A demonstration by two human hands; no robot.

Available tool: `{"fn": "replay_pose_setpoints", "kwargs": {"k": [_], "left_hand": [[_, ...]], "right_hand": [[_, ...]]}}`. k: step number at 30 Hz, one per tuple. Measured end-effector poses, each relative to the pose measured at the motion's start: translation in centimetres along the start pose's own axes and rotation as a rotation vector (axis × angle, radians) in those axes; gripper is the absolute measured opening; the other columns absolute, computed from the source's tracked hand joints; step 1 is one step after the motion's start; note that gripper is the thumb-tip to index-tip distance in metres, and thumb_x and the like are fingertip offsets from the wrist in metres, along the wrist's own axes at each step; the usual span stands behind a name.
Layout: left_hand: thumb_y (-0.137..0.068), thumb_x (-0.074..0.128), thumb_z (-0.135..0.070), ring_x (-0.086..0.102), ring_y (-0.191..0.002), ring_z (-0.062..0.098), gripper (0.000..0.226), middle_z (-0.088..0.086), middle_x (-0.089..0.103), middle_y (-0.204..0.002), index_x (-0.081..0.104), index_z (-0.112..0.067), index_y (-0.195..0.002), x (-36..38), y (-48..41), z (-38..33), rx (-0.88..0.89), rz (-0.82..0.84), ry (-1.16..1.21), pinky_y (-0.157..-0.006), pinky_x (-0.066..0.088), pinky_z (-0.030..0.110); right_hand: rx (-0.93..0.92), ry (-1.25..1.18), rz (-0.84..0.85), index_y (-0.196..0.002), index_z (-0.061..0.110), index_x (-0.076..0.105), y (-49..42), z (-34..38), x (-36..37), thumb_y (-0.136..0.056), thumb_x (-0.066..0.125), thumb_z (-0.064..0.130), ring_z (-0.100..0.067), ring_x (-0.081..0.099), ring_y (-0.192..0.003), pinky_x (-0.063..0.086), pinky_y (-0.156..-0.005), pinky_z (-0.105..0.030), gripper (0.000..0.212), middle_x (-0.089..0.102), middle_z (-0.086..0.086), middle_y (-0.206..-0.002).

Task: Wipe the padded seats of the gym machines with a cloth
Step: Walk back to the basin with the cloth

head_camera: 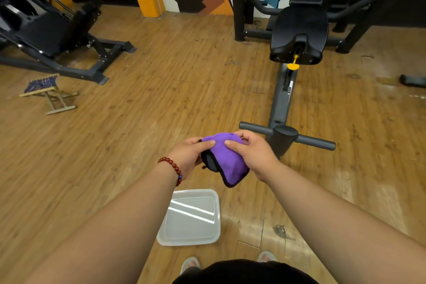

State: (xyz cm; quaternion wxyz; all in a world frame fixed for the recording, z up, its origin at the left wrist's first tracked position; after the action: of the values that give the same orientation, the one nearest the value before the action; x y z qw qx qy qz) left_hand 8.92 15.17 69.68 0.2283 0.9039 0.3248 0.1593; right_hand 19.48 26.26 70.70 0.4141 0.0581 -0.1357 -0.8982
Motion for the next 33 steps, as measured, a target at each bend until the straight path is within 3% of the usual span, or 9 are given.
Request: {"fn": "replay_pose_setpoints", "kwargs": {"k": [3, 6, 10, 14, 18, 24, 26, 30, 33], "left_hand": [[-0.097, 0.055, -0.011, 0.065, -0.078, 0.016, 0.008, 0.007, 0.068, -0.087, 0.062, -0.011, -0.093, -1.6, -0.1, 0.0, 0.012, -0.065, 0.093, -0.069, 0.055, 0.027], [-0.097, 0.056, -0.017, 0.066, -0.089, 0.019, 0.010, 0.008, 0.069, -0.098, 0.064, -0.014, -0.101, -2.0, 0.0, 0.4, 0.003, -0.056, 0.076, -0.071, 0.057, 0.030], [-0.090, 0.065, -0.008, 0.065, -0.106, 0.028, 0.033, 0.015, 0.067, -0.115, 0.058, -0.006, -0.122, -1.9, -0.3, 1.2, 0.004, -0.045, 0.025, -0.091, 0.054, 0.042], [-0.092, 0.061, -0.004, 0.067, -0.088, 0.019, 0.020, 0.011, 0.069, -0.105, 0.059, -0.009, -0.110, -2.8, -0.8, 1.8, 0.045, -0.177, 0.015, -0.077, 0.057, 0.036], [-0.095, 0.059, -0.010, 0.065, -0.088, 0.016, 0.024, 0.002, 0.067, -0.101, 0.055, -0.013, -0.118, -3.0, -1.4, 3.1, 0.068, -0.296, 0.116, -0.081, 0.054, 0.037], [-0.087, 0.071, -0.019, 0.065, -0.098, 0.020, 0.024, 0.007, 0.066, -0.112, 0.059, -0.020, -0.109, -2.9, -3.8, 6.5, 0.003, -0.355, 0.161, -0.087, 0.055, 0.041], [-0.083, 0.076, -0.023, 0.063, -0.100, 0.015, 0.026, 0.001, 0.065, -0.110, 0.061, -0.024, -0.104, -3.9, -5.1, 6.6, 0.051, -0.378, -0.011, -0.087, 0.053, 0.030], [-0.084, 0.073, -0.017, 0.061, -0.105, 0.004, 0.039, -0.006, 0.066, -0.113, 0.058, -0.025, -0.119, -3.9, -8.9, 8.5, -0.005, -0.071, -0.165, -0.084, 0.047, 0.014], [-0.089, 0.069, -0.025, 0.067, -0.091, 0.013, 0.022, 0.006, 0.074, -0.101, 0.070, -0.014, -0.107, -5.1, -11.0, 10.9, -0.097, 0.050, -0.283, -0.079, 0.050, 0.024]], "right_hand": [[0.058, 0.025, -0.018, -0.093, 0.011, 0.070, 0.3, -0.3, 0.4, -0.092, 0.066, 0.027, -0.011, 0.061, -0.076, 0.049, -0.067, -0.021, 0.016, 0.068, 0.001, -0.082], [0.039, 0.047, -0.045, -0.076, 0.016, 0.064, 0.3, -0.6, 0.4, -0.093, 0.063, 0.026, -0.011, 0.052, -0.069, 0.042, -0.061, -0.020, 0.020, 0.060, 0.006, -0.070], [0.035, 0.083, -0.116, -0.088, 0.014, 0.062, 0.3, -0.7, 0.7, -0.094, 0.061, 0.033, -0.013, 0.057, -0.075, 0.044, -0.067, -0.027, 0.020, 0.062, 0.002, -0.078], [0.035, 0.078, -0.109, -0.101, 0.026, 0.060, 0.1, -1.9, 0.8, -0.094, 0.062, 0.031, -0.008, 0.062, -0.086, 0.052, -0.070, -0.025, 0.009, 0.067, 0.009, -0.092], [-0.010, 0.148, -0.134, -0.120, 0.032, 0.054, -0.6, -2.9, 0.3, -0.096, 0.059, 0.024, 0.001, 0.059, -0.088, 0.048, -0.067, -0.012, 0.026, 0.061, 0.014, -0.096], [-0.008, 0.171, -0.112, -0.109, 0.027, 0.060, -3.7, -6.1, 0.4, -0.098, 0.055, 0.018, 0.011, 0.054, -0.085, 0.042, -0.070, -0.001, 0.015, 0.059, 0.022, -0.094], [0.002, 0.189, -0.049, -0.107, 0.023, 0.064, -5.3, -7.3, 0.9, -0.097, 0.056, 0.015, 0.005, 0.057, -0.087, 0.044, -0.073, -0.005, 0.015, 0.063, 0.016, -0.095], [0.035, 0.240, 0.164, -0.101, 0.017, 0.067, -8.1, -9.8, 3.0, -0.095, 0.058, 0.007, 0.006, 0.059, -0.082, 0.044, -0.075, -0.008, 0.015, 0.067, 0.007, -0.095], [0.095, 0.222, 0.183, -0.093, 0.021, 0.065, -9.9, -12.0, 4.0, -0.095, 0.059, 0.010, 0.004, 0.059, -0.071, 0.045, -0.068, -0.011, 0.013, 0.067, 0.008, -0.082]]}}
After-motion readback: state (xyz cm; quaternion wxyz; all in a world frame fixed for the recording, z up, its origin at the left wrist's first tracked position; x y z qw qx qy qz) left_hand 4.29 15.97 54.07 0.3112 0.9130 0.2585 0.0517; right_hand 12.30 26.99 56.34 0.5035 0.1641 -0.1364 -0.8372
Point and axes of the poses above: each hand's wrist, its own y-axis away from the middle knuckle, its own x-axis out of the palm, z = x × y, the point moved 9 cm from there along -y, towards the middle knuckle
